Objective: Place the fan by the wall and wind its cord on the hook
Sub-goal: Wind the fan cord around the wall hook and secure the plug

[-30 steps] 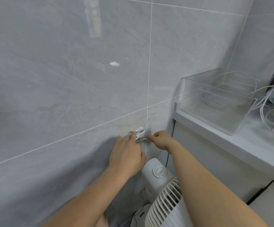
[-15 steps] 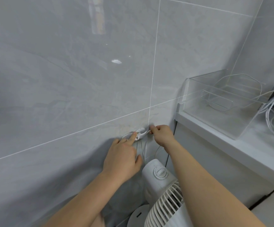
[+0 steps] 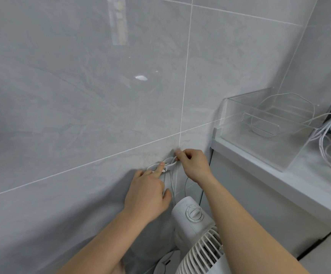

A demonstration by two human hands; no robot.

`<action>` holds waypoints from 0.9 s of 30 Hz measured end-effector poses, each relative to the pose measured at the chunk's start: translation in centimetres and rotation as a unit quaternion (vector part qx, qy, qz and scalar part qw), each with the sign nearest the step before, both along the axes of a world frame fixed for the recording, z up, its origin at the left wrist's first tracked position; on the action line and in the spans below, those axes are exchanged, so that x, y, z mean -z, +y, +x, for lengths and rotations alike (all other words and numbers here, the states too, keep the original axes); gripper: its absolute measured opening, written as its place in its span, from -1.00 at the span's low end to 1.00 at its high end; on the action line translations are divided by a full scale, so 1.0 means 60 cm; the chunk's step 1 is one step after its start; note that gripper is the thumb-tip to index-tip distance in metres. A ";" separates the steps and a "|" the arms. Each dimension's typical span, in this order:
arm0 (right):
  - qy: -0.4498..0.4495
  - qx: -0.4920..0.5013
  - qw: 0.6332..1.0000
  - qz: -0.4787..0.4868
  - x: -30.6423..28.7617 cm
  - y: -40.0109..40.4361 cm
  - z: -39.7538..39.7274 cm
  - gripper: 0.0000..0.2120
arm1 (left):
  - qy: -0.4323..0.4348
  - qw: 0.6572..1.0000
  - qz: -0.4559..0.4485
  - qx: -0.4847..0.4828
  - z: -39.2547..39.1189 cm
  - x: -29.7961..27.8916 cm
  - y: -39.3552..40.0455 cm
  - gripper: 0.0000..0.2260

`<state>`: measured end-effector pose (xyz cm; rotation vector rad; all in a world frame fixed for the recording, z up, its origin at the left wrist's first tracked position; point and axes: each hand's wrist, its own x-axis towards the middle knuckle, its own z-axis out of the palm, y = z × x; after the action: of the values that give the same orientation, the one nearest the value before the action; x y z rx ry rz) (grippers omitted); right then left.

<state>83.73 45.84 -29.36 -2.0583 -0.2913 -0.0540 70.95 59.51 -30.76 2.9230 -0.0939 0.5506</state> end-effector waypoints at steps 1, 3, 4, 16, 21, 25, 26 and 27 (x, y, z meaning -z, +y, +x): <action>0.004 0.003 1.000 -0.002 0.000 -0.002 0.000 -0.58 | -0.006 1.000 -0.016 0.006 0.001 0.003 0.002 -0.68; 0.013 0.009 1.000 -0.006 0.001 -0.004 -0.001 -0.54 | -0.031 0.997 -0.070 0.021 0.001 0.007 0.006 -0.71; 0.022 0.005 1.000 -0.001 0.001 -0.003 -0.003 -0.51 | -0.047 0.993 -0.108 0.025 -0.001 0.007 0.007 -0.75; 0.147 -0.112 0.972 0.142 -0.026 -0.002 -0.035 -0.67 | 0.058 0.902 -0.417 0.092 -0.005 -0.003 -0.064 -0.86; 0.142 -0.134 0.973 0.127 -0.026 -0.004 -0.036 -0.67 | 0.030 0.878 -0.476 0.035 -0.001 -0.014 -0.056 -0.87; 0.145 -0.138 0.973 0.119 -0.032 0.003 -0.043 -0.68 | -0.029 0.861 -0.506 -0.037 -0.003 -0.018 -0.015 -0.95; 0.144 -0.137 0.973 0.119 -0.033 0.005 -0.044 -0.68 | -0.040 0.861 -0.505 -0.052 -0.004 -0.020 -0.004 -0.95; 0.141 -0.136 0.973 0.119 -0.032 0.006 -0.043 -0.69 | -0.044 0.862 -0.500 -0.062 -0.004 -0.020 0.006 -0.92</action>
<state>81.14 46.19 -27.42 -1.7454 -0.3672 0.3533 70.68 59.85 -29.57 1.8869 0.2894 0.5288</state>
